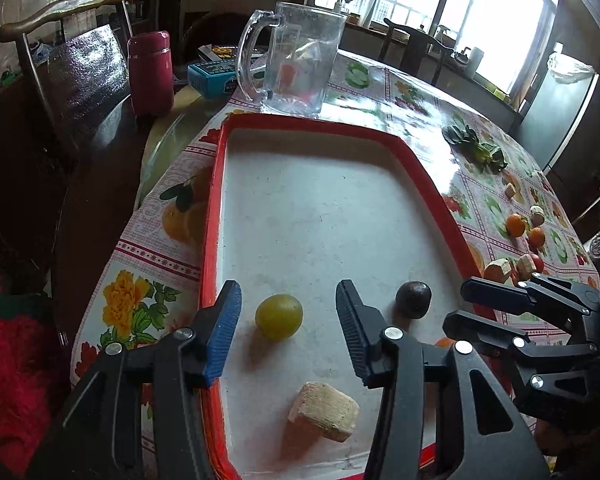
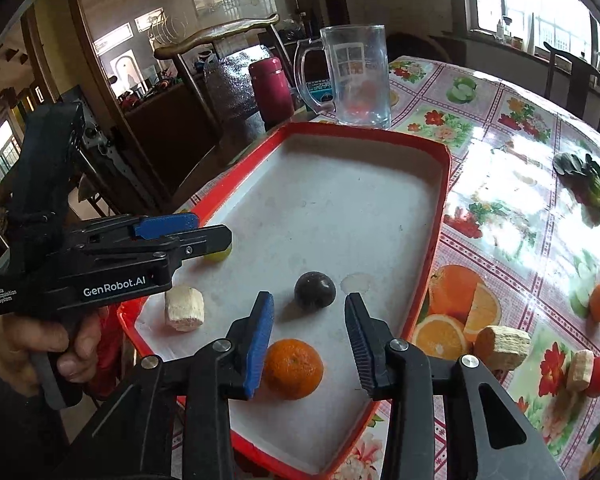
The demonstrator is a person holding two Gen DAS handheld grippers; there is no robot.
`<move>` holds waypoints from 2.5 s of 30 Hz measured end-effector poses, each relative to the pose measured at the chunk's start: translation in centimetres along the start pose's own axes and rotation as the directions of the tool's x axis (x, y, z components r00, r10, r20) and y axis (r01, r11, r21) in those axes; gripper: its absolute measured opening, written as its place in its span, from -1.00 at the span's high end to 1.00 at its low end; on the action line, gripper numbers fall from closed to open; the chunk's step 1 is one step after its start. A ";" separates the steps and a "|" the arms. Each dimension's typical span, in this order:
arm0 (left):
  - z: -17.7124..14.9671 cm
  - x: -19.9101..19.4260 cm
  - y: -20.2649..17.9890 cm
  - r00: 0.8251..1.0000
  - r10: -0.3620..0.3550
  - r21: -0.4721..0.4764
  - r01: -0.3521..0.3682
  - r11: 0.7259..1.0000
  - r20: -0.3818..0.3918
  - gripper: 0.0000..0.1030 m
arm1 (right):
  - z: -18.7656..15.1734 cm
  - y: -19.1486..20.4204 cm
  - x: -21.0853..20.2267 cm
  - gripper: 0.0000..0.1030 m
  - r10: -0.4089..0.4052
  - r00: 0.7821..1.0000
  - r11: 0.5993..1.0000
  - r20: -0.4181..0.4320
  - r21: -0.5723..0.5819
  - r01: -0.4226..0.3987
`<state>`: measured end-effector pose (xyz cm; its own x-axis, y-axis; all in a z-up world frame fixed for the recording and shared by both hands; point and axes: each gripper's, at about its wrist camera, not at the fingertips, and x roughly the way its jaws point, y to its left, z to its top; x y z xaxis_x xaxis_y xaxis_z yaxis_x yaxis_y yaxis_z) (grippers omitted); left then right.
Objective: Organize fruits
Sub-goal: 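Open the left tool in the tray while the right tool releases the plum there, then move both tools back over the table toward the next items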
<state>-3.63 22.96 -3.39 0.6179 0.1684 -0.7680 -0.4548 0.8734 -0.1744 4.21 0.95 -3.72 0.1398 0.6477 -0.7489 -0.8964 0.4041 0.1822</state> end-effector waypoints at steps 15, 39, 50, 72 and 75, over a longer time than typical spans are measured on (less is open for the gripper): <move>-1.0 -2.7 -3.9 0.999 -0.012 0.047 0.011 0.999 0.034 0.07 | -3.5 -3.7 -7.2 0.24 -0.069 0.992 0.993 0.103 0.103 0.059; -2.0 -3.3 -10.9 0.995 -0.094 0.155 0.090 0.984 0.017 -0.03 | -9.8 -10.1 -13.7 0.24 -0.196 0.972 0.951 0.131 0.268 0.156; -2.1 -2.8 -14.7 0.990 -0.140 0.211 0.139 0.968 -0.006 -0.03 | -12.1 -13.1 -15.8 0.24 -0.259 0.958 0.919 0.122 0.337 0.206; -2.0 0.6 -20.3 0.984 -0.163 0.277 0.179 0.944 -0.077 -0.03 | -13.6 -18.1 -16.7 0.24 -0.316 0.944 0.877 0.095 0.409 0.252; -1.8 1.5 -20.7 0.985 -0.145 0.284 0.165 0.945 -0.090 -0.03 | -13.2 -19.3 -16.2 0.24 -0.313 0.946 0.870 0.088 0.427 0.248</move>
<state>5.60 4.29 -2.05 0.6173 -0.0015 -0.7867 -0.1460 0.9824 -0.1164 13.66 -25.92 -3.51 0.4496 0.5432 -0.7091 -0.5657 0.7875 0.2446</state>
